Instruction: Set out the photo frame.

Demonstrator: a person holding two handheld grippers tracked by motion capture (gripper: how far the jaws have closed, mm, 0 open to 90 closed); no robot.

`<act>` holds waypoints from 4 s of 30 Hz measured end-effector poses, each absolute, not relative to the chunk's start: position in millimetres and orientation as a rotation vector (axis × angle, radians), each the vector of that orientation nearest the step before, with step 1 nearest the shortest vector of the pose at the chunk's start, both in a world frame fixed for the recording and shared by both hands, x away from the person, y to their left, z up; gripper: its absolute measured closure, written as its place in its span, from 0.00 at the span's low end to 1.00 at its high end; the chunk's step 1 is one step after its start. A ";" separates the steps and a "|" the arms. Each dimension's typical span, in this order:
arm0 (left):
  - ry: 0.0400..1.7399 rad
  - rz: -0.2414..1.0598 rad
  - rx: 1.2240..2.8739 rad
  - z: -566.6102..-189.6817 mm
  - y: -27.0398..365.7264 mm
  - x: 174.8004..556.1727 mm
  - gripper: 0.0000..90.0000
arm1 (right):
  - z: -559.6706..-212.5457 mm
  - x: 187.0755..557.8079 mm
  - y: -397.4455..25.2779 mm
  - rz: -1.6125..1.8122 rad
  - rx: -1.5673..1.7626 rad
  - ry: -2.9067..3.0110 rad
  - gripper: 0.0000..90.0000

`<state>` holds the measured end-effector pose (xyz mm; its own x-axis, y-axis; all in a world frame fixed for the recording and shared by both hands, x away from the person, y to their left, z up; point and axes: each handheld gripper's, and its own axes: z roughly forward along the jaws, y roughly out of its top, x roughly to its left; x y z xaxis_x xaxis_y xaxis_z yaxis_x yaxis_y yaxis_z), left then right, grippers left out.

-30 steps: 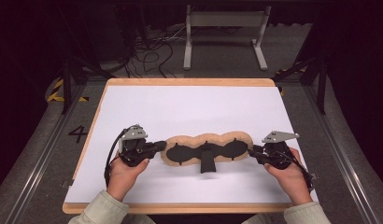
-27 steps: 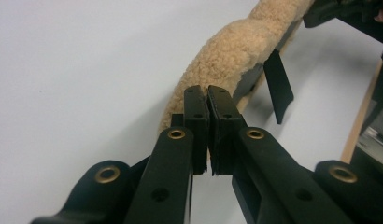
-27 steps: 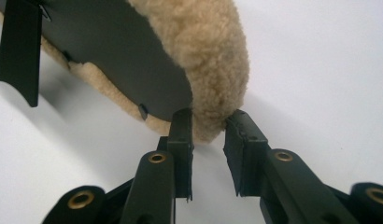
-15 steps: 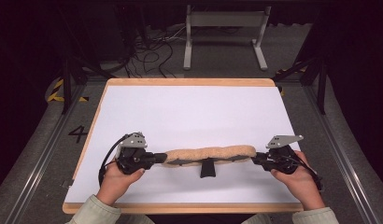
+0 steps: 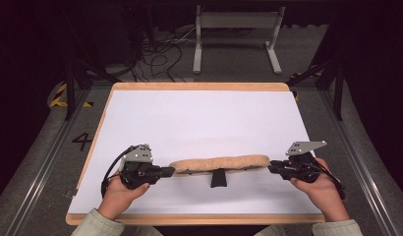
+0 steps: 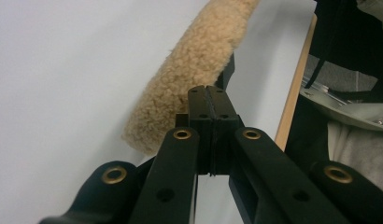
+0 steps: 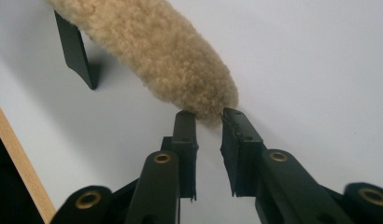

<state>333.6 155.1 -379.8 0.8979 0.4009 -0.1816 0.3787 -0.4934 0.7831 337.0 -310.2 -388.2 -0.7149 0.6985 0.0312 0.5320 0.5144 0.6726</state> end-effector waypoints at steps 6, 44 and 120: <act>0.476 0.056 2.235 -375.5 143.5 324.5 1.00 | -387.4 337.1 -313.3 0.961 1.057 2.488 0.91; 0.530 0.102 2.477 -438.7 124.2 348.8 1.00 | -395.0 346.0 -321.9 1.023 1.121 2.356 1.00; 0.755 0.258 2.148 -410.8 71.7 372.3 1.00 | -398.4 326.0 -302.9 0.992 1.046 2.386 1.00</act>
